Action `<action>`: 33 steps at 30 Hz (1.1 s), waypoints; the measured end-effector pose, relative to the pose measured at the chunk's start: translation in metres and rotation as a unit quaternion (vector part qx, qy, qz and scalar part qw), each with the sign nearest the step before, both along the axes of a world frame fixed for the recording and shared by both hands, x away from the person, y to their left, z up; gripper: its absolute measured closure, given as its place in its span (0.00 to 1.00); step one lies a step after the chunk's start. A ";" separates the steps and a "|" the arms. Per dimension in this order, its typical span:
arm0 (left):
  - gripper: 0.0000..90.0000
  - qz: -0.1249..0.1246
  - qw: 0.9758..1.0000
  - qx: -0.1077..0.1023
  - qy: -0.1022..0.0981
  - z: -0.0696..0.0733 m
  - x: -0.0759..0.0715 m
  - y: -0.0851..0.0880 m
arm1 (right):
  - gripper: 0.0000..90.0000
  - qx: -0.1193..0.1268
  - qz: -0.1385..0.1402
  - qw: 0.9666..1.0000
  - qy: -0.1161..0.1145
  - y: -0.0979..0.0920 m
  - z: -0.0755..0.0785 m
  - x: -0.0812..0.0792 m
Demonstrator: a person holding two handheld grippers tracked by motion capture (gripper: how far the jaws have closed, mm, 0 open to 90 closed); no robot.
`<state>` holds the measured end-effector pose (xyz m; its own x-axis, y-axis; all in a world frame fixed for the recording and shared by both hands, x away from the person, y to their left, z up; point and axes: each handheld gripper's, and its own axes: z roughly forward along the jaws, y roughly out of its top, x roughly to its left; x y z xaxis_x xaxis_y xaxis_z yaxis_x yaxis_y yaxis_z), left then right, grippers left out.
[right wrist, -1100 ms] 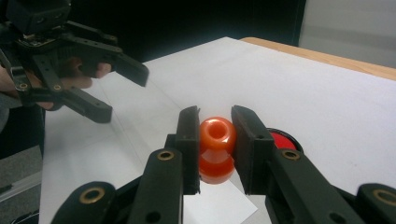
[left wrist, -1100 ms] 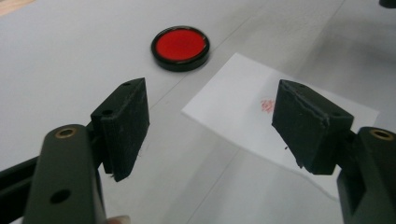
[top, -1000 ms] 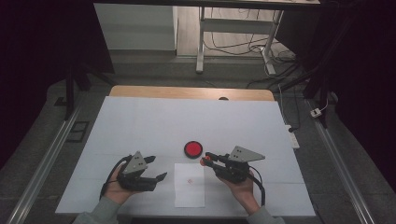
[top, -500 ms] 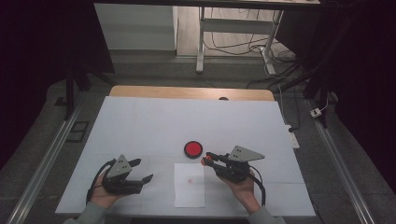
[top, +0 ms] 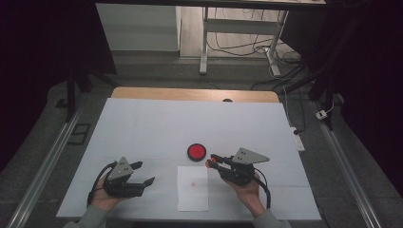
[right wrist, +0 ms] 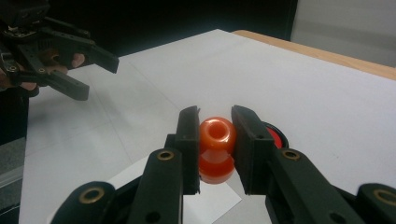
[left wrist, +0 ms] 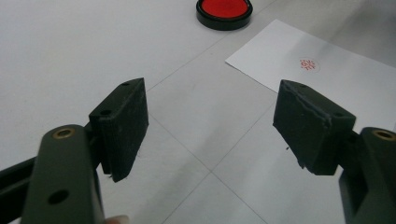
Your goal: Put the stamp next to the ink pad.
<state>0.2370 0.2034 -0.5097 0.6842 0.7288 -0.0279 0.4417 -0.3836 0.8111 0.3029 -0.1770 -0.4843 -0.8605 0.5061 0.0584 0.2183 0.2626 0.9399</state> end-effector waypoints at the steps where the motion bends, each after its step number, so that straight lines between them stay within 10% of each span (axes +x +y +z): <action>1: 0.29 0.000 1.000 0.000 0.000 0.000 0.000 0.000 | 0.81 -0.001 -0.001 1.000 0.000 0.000 0.000 0.000; 33: 0.29 -0.004 1.000 0.005 0.009 -0.003 0.002 -0.001 | 0.81 -0.041 -0.052 0.998 0.015 0.003 -0.012 0.031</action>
<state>0.2393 0.2020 -0.5125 0.6889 0.7242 -0.0321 0.4527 -0.3952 0.7993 0.3335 -0.1741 -0.4960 -0.8012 0.5973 0.0380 0.2756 0.3119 0.9093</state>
